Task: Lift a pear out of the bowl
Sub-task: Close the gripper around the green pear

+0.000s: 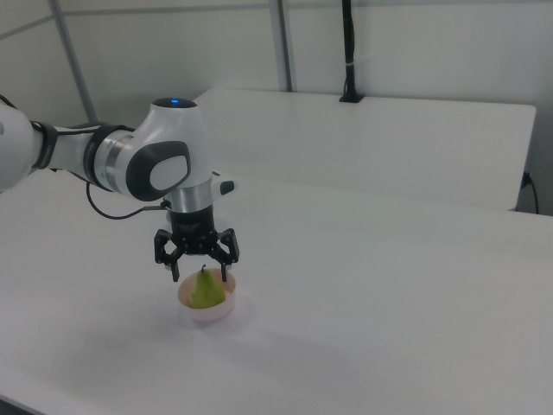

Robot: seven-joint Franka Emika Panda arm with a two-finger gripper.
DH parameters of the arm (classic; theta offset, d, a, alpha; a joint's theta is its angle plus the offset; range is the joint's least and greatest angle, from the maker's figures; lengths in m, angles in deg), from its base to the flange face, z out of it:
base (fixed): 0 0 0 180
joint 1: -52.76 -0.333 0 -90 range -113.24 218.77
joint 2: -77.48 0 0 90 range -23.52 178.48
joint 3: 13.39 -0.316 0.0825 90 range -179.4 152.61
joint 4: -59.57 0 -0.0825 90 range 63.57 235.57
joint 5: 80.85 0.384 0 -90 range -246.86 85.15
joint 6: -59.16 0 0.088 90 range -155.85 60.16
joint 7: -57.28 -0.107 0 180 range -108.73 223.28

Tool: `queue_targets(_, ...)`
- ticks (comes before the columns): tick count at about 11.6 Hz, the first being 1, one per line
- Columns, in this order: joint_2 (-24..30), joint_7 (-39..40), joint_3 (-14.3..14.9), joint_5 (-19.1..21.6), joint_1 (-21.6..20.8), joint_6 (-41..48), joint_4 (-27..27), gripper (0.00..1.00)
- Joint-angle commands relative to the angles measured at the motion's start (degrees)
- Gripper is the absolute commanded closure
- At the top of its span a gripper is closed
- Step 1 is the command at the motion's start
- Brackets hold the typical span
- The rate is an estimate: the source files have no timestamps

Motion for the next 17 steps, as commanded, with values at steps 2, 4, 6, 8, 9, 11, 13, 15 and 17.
queue_targets(2,-2.2,0.8,-1.0,-1.4,-0.6,-3.3,1.1,0.04)
queue_targets(4,-3.5,0.5,-1.1,-1.4,-0.6,-4.7,1.1,0.05)
queue_targets(6,-3.9,0.5,-1.5,-1.4,-0.5,-4.8,1.0,0.31)
queue_targets(8,-3.9,0.4,-1.5,-1.4,-0.5,-4.7,1.0,0.77)
queue_targets(9,-3.8,0.3,-1.5,-1.4,-0.4,-4.6,0.9,0.93)
queue_targets(11,-3.6,0.3,-1.5,-1.4,-0.3,-4.4,0.8,1.00)
queue_targets(13,-3.0,0.3,-1.5,-1.4,-0.1,-4.1,0.6,1.00)
queue_targets(15,-2.1,0.3,-1.5,-1.4,0.2,-3.4,0.4,1.00)
queue_targets(17,-0.9,0.2,-1.5,-1.3,0.3,-2.1,-0.4,1.00)
